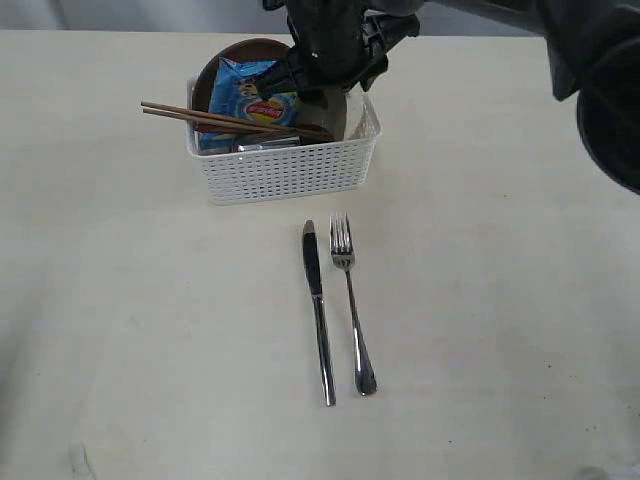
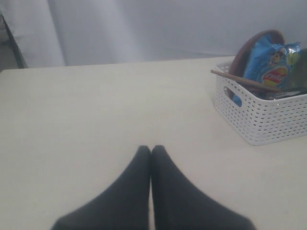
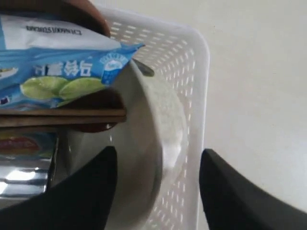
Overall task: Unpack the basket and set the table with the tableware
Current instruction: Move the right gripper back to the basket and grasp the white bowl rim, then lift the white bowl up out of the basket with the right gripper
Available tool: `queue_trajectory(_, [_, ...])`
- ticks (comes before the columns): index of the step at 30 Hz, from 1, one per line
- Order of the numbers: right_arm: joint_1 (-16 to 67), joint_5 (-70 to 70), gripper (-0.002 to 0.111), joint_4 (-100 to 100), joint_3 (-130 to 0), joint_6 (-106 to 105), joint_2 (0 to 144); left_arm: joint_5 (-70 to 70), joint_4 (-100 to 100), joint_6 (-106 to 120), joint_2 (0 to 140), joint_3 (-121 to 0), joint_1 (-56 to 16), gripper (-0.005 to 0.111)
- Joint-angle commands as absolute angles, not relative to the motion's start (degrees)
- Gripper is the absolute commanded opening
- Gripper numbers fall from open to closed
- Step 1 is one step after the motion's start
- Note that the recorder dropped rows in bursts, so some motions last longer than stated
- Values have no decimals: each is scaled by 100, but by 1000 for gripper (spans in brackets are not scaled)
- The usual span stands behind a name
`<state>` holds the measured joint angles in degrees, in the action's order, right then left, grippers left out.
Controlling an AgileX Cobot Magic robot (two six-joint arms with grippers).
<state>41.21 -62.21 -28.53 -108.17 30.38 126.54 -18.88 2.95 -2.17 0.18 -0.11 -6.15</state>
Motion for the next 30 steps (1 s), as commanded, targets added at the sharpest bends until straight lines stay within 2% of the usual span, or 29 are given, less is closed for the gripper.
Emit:
queue_trajectory(1, [4057,-6186,50,-3293,-10851,3211,12788,-1828,282,-211,0,0,-655,0])
queue_trajectory(7, [4013,-6158,41,-3362,-10851,3233,12899,-1828,282,-211,0,0,-655,0])
queue_trajectory(14, [4013,-6046,1,-3362,-10851,3080,12899,-1828,282,-211,0,0,-655,0])
queue_trajectory(30, [4013,-6500,0,-3973,-10862,2995,12525,-1828,282,-211,0,0,-655,0])
